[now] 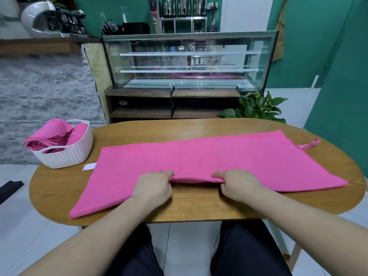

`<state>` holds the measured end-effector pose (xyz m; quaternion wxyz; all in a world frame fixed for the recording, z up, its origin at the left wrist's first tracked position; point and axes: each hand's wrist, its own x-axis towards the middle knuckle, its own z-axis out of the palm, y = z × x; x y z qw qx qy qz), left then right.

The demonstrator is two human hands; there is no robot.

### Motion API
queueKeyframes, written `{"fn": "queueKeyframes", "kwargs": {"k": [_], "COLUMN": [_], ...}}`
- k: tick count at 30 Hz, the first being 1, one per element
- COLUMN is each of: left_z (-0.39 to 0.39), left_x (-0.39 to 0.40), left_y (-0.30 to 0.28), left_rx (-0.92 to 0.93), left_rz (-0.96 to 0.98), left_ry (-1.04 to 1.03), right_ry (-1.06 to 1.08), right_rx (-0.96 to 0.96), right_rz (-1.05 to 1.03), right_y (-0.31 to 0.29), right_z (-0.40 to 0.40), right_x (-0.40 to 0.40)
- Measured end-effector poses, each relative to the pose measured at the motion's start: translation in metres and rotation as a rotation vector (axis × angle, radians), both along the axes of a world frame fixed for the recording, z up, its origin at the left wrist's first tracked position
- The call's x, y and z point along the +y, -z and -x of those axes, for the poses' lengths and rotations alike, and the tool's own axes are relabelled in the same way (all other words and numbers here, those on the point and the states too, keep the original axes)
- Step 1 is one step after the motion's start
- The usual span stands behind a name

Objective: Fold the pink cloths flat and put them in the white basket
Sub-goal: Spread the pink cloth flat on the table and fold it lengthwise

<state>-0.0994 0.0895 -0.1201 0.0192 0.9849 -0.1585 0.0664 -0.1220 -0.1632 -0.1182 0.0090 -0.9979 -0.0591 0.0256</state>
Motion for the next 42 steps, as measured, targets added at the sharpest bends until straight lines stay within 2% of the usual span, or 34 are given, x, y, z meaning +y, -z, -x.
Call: {"fn": "queueKeyframes", "kwargs": {"k": [3, 7, 13, 19, 25, 28, 33, 37, 39, 42], "left_z": [-0.001, -0.01, -0.037, -0.067, -0.097, -0.111, -0.142, -0.166, -0.178, -0.192], "left_x": [0.0, 0.0, 0.001, 0.027, 0.037, 0.043, 0.057, 0.065, 0.066, 0.066], "left_y": [-0.008, -0.023, -0.043, -0.026, -0.024, -0.03, -0.039, -0.037, -0.033, -0.025], "left_rx": [0.02, -0.032, -0.135, -0.044, -0.079, -0.087, -0.122, -0.035, -0.039, -0.068], "left_rz": [0.069, 0.111, 0.138, 0.18, 0.224, 0.208, 0.001, 0.095, 0.157, 0.144], "left_ry": [-0.032, -0.05, -0.021, -0.111, -0.104, -0.05, -0.046, -0.093, -0.083, -0.045], "right_ry": [-0.048, 0.03, 0.063, 0.076, 0.033, -0.058, -0.101, -0.09, -0.09, -0.078], "right_rx": [-0.059, -0.153, -0.288, -0.246, -0.301, -0.256, -0.223, -0.179, -0.171, -0.173], "right_rz": [-0.102, -0.261, -0.205, -0.163, -0.192, -0.254, -0.122, -0.056, 0.003, 0.063], "right_y": [0.004, -0.001, -0.023, -0.038, -0.039, -0.035, -0.024, -0.023, -0.023, -0.028], "right_z": [0.0, -0.011, -0.047, -0.085, -0.117, -0.131, -0.149, -0.164, -0.174, -0.19], "right_x": [0.003, 0.004, -0.003, -0.011, -0.005, -0.013, -0.028, -0.029, -0.03, -0.032]}}
